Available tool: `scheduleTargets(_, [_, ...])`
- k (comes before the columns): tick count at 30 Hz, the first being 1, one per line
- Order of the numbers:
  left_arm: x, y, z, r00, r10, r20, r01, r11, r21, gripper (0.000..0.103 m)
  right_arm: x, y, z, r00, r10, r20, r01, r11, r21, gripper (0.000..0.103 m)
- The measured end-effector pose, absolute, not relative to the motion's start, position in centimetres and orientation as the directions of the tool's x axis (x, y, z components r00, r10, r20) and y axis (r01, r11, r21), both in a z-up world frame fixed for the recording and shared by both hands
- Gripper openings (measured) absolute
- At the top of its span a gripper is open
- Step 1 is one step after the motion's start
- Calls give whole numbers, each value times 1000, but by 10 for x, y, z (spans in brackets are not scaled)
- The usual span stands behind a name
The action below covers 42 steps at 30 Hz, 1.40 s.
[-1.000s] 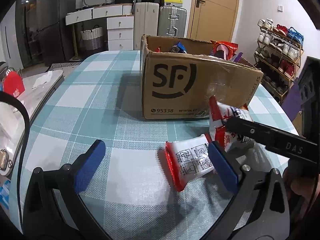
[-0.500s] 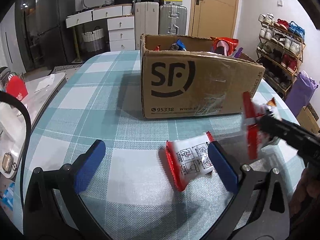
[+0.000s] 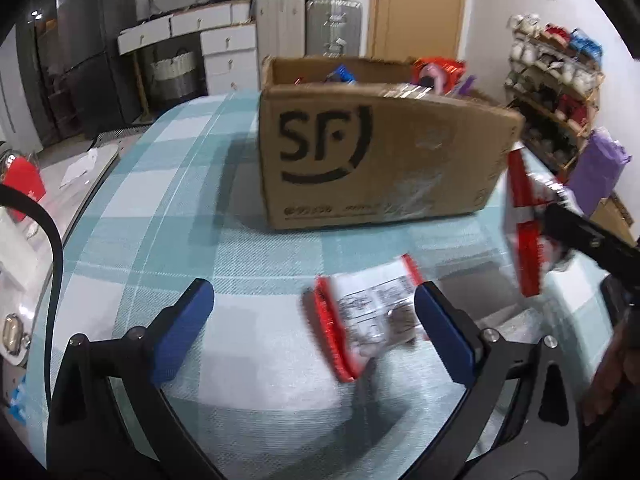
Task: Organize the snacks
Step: 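Grasp the white-red cracker pack with the left gripper while the right gripper lifts the noodle bag, then carry the noodle bag and cracker pack over the cardboard box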
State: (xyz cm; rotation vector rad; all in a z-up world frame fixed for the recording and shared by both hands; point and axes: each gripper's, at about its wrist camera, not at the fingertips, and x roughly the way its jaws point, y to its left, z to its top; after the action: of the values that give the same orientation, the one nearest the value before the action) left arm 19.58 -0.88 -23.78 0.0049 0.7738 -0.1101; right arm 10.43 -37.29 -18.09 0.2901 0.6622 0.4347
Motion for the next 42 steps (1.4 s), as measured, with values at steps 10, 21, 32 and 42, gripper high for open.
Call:
scheduleTargets(10, [219,-36,-256,579,-151,-801,116,988,-103,100,101,-380,-181,709,499,-498,-294,852,434,54])
scheduleTargets(21, [226,-30,-252,585,-139,-799,98,990,-101,83,97,-383,-180,716,507,-481,-292,842,453,55])
scheduleTargets(32, [228,-5,-249,572,-215,-792,143,976,-162,48,99,-384,-181,716,507,-479,-289,840,458,55])
scheduleTargets(42, [215,-10,-240,586,-234,-776,191,970,-148,48,101,-387,-182,719,507,-476,-285,839,464,55])
